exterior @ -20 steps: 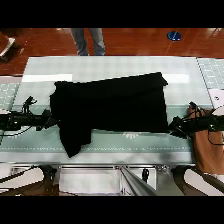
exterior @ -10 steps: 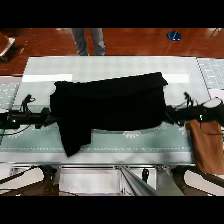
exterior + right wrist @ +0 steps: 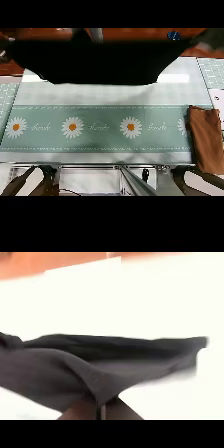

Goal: Fold the shirts.

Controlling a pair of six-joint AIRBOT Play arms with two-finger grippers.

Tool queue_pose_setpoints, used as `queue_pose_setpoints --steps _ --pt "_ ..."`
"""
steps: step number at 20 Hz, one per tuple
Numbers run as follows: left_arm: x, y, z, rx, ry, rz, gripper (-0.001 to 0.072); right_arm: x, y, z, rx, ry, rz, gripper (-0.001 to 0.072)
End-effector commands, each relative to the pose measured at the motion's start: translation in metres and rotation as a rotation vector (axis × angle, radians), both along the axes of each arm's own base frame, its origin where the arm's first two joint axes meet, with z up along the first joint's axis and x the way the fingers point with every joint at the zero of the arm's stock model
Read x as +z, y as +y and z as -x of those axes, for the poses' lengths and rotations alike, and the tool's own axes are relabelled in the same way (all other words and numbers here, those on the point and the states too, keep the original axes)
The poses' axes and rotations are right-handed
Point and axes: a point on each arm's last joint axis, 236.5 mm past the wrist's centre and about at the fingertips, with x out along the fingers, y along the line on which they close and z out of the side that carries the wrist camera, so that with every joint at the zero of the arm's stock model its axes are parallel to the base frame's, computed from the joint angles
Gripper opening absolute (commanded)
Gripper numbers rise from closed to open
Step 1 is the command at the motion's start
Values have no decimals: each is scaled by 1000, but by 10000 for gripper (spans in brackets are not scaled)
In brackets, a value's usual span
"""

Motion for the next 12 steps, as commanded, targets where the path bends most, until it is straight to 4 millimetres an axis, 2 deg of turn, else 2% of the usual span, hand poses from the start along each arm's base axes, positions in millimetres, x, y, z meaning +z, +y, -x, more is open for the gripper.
queue_pose_setpoints --steps 1,4,7,9,11,12 --pt "134 -4 63 168 -284 -202 18 120 -7 57 -66 -270 146 26" --pt "173 -1 125 346 -361 -374 18 160 -13 123 -141 -391 245 26" --pt "193 12 199 574 -425 -565 18 188 -15 183 -206 -490 309 26" --pt "201 18 242 693 -455 -617 18 191 -14 214 -227 -506 327 26" --pt "202 10 267 679 -492 -641 18 188 -14 237 -246 -499 343 26" --pt "198 6 272 648 -491 -643 18 184 -17 245 -260 -483 348 26"
